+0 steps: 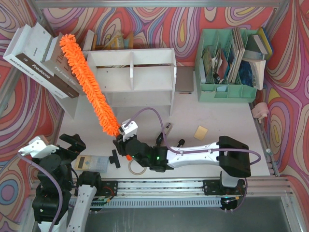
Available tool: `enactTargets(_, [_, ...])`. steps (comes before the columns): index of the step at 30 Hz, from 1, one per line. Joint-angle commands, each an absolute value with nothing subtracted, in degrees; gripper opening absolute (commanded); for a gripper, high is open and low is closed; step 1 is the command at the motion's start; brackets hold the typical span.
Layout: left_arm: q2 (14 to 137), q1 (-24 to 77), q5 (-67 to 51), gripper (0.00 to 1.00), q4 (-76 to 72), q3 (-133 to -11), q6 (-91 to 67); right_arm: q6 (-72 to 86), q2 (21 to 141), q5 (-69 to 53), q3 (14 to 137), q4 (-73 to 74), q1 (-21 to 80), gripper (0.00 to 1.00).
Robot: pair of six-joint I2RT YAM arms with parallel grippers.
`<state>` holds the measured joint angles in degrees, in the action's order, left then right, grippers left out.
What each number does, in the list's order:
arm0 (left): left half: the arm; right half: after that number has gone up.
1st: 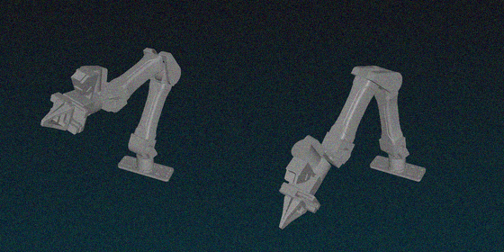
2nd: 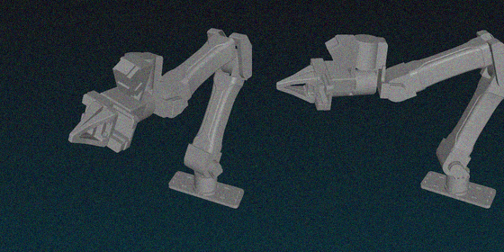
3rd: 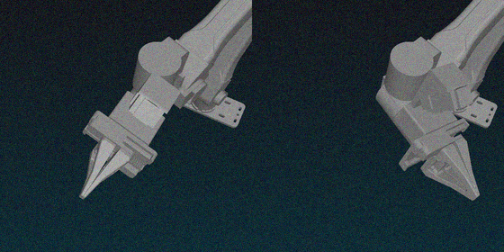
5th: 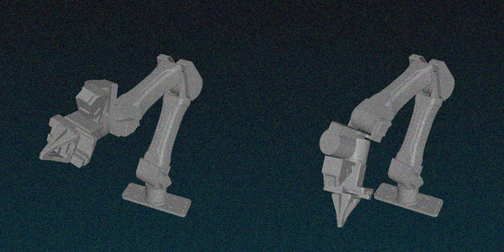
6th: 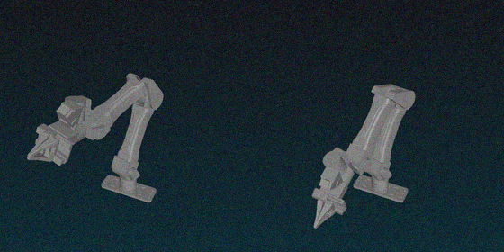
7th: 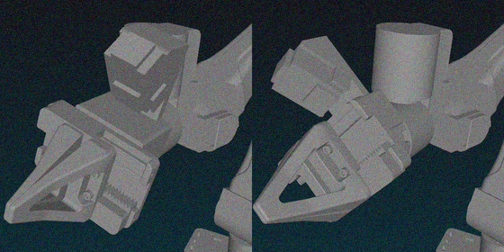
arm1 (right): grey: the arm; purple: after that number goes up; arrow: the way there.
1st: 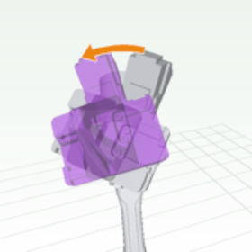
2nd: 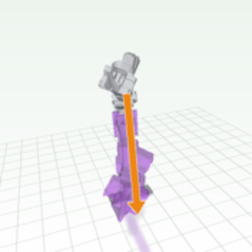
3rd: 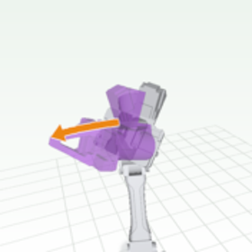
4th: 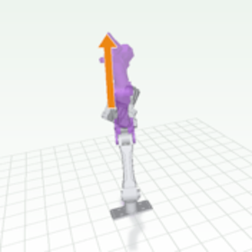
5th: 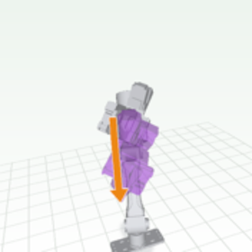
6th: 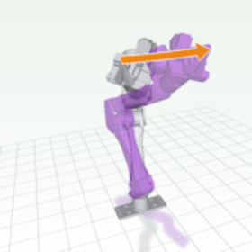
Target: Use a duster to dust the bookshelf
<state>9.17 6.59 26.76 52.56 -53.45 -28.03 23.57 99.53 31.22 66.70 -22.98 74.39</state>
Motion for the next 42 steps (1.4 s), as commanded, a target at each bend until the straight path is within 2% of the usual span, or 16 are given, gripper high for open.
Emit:
enactTargets(1, [8.8, 6.2, 26.5, 0.98, 51.5, -53.0, -27.1, 20.6, 97.5, 31.4, 66.9, -28.7, 75.1, 0.00])
enactTargets(9, [8.8, 6.2, 26.5, 0.98, 51.5, -53.0, -27.2, 16.0, 96.9, 32.3, 65.8, -33.1, 77.4, 0.00])
enactTargets(15, [8.8, 6.2, 26.5, 0.98, 51.6, -53.0, -27.1, 21.7, 98.3, 36.4, 68.3, -25.5, 77.1, 0.00])
enactTargets(23, [9.2, 6.2, 26.3, 0.98, 51.6, -53.0, -27.1, 25.7, 99.9, 35.7, 71.0, -19.1, 75.9, 0.00])
enactTargets(36, [9.0, 6.2, 26.4, 0.98, 51.5, -53.0, -27.2, 18.0, 97.6, 34.6, 69.1, -27.0, 77.7, 0.00])
enactTargets(42, [8.9, 6.2, 26.5, 0.98, 51.5, -53.0, -27.2, 20.6, 98.7, 36.2, 69.6, -24.7, 77.9, 0.00])
